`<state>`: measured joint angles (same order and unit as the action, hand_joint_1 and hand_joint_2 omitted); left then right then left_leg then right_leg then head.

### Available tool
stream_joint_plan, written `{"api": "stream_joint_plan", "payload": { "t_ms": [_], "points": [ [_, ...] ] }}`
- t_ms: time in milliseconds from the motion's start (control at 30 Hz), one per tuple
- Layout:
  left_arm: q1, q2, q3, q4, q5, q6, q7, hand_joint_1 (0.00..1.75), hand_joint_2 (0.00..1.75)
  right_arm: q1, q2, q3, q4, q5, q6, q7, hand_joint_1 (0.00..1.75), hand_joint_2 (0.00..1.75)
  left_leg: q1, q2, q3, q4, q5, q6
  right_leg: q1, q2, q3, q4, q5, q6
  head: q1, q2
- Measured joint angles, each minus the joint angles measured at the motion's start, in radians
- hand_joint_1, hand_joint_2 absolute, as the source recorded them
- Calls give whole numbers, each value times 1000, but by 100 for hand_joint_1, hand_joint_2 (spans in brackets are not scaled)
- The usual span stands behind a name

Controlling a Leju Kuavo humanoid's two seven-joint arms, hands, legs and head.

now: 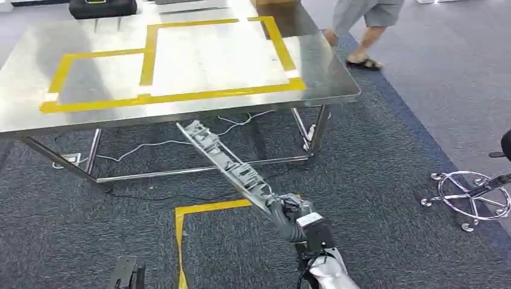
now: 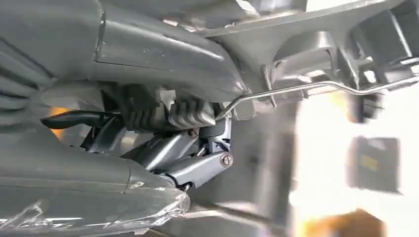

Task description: Take the parts from the cabinet and place them on the table.

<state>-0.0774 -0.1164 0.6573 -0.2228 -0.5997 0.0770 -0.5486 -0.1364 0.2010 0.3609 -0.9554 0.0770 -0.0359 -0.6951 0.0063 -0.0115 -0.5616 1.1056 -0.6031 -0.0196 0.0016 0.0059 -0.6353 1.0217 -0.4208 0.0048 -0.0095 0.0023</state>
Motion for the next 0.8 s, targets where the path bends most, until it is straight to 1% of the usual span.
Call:
{"api": "stream_joint_plan", "payload": {
  "t_ms": [33,67,100,133,167,200,233,267,300,333,367,400,433,467,500,533,567,600,633,667,700,733,767,800],
  "points": [
    [1,0,1,0,-2,-2,3,0,0,11,-5,4,-40,-8,-3,0,175,175,0,0,-28,75,-38,2,1,1,6,-2,-7,-4,-2,0],
    [4,0,2,0,-4,-9,7,0,0,21,-11,6,-74,-10,-3,0,175,175,-1,0,-59,148,-61,2,1,5,15,-5,-22,-10,-2,0],
    [7,0,3,0,-6,-12,13,0,0,27,-18,6,-102,-13,-1,0,175,175,-1,0,-82,191,-57,0,1,6,23,-5,-30,-13,-2,0],
    [9,0,3,0,-8,-12,15,0,0,33,-22,6,-120,-13,3,0,175,175,0,0,-85,186,-22,-5,1,8,34,-5,-37,-13,-3,0],
    [9,0,3,0,-9,-12,14,0,0,36,-24,6,-133,-13,5,0,175,175,3,0,-76,140,35,-11,0,10,45,-5,-42,-10,-2,0],
    [9,1,4,0,-11,-12,13,0,0,37,-24,8,-143,-10,6,2,175,175,6,1,-55,70,97,-17,-2,10,56,-2,-38,-2,-3,0],
    [8,1,4,0,-17,-6,10,0,0,36,-24,14,-155,-4,10,2,175,175,11,3,-33,-12,159,-23,-4,10,68,-2,-45,5,-3,0],
    [9,-2,3,2,-18,-1,10,0,0,36,-25,20,-163,-1,12,2,175,175,12,5,-28,-27,163,-30,-2,12,70,-3,-46,11,-4,0],
    [7,-5,4,3,-18,-1,8,0,0,33,-27,24,-169,2,15,1,175,175,11,2,-21,-54,165,-25,5,14,65,7,-47,16,-9,0],
    [4,-6,4,3,-18,-2,7,0,0,33,-27,29,-178,3,16,0,175,175,11,1,-10,-79,139,-18,6,14,56,6,-44,20,-7,0],
    [3,-5,4,3,-18,-2,6,0,0,35,-29,31,-189,4,14,0,175,175,10,-1,-14,-84,127,-8,7,11,49,6,-43,22,-7,0],
    [6,-5,4,3,-21,-2,5,0,0,36,-31,33,-195,5,13,2,175,175,11,-3,-16,-85,127,-5,7,10,48,6,-44,25,-3,0],
    [6,-6,5,3,-24,-1,5,0,0,37,-32,37,-201,6,11,2,175,175,17,-3,-9,-89,124,2,6,10,45,9,-58,31,-4,0],
    [5,-4,5,3,-26,-1,4,0,0,37,-34,44,-210,12,4,2,175,175,17,-3,-4,-89,119,11,6,4,35,36,-72,39,2,0],
    [5,-4,5,3,-30,0,4,0,0,35,-36,51,-217,15,-4,2,175,175,17,-3,0,-89,116,16,4,1,6,99,-96,46,6,0],
    [4,-4,5,3,-31,2,5,0,0,34,-39,56,-223,18,-13,1,175,175,16,-3,4,-89,114,19,2,-1,-37,182,-126,50,5,0],
    [4,-4,5,3,-32,2,6,0,0,36,-42,62,-232,23,-27,0,175,175,15,-2,7,-89,110,25,1,-2,-90,275,-154,52,7,0],
    [5,-4,5,3,-32,2,9,0,0,37,-45,67,-237,26,-42,0,175,175,14,-2,12,-89,106,27,1,-3,-126,328,-158,52,6,0],
    [5,-4,5,3,-34,2,9,0,0,38,-47,71,-242,29,-55,1,175,175,13,-4,19,-89,102,28,1,-2,-140,332,-135,48,7,0],
    [5,-4,5,3,-35,2,9,0,0,38,-51,74,-249,31,-68,1,175,175,11,-6,29,-89,95,29,2,-2,-129,288,-86,41,7,0],
    [4,-4,5,3,-36,2,9,0,0,37,-54,76,-255,31,-76,2,175,175,10,-8,40,-89,88,28,3,-2,-102,211,-29,34,7,0],
    [3,-6,5,3,-36,2,9,0,0,36,-56,78,-265,31,-81,2,175,175,8,-8,53,-89,80,26,6,-1,-66,113,31,24,7,0],
    [2,-6,5,3,-36,2,9,0,0,34,-58,79,-269,31,-82,2,175,175,8,-8,59,-92,73,23,9,0,-43,69,35,18,7,0],
    [-3,-9,5,3,-36,2,8,0,0,31,-59,81,-271,31,-82,0,175,175,1,-8,61,-90,69,16,10,0,-26,58,30,18,5,0]
  ]
}}
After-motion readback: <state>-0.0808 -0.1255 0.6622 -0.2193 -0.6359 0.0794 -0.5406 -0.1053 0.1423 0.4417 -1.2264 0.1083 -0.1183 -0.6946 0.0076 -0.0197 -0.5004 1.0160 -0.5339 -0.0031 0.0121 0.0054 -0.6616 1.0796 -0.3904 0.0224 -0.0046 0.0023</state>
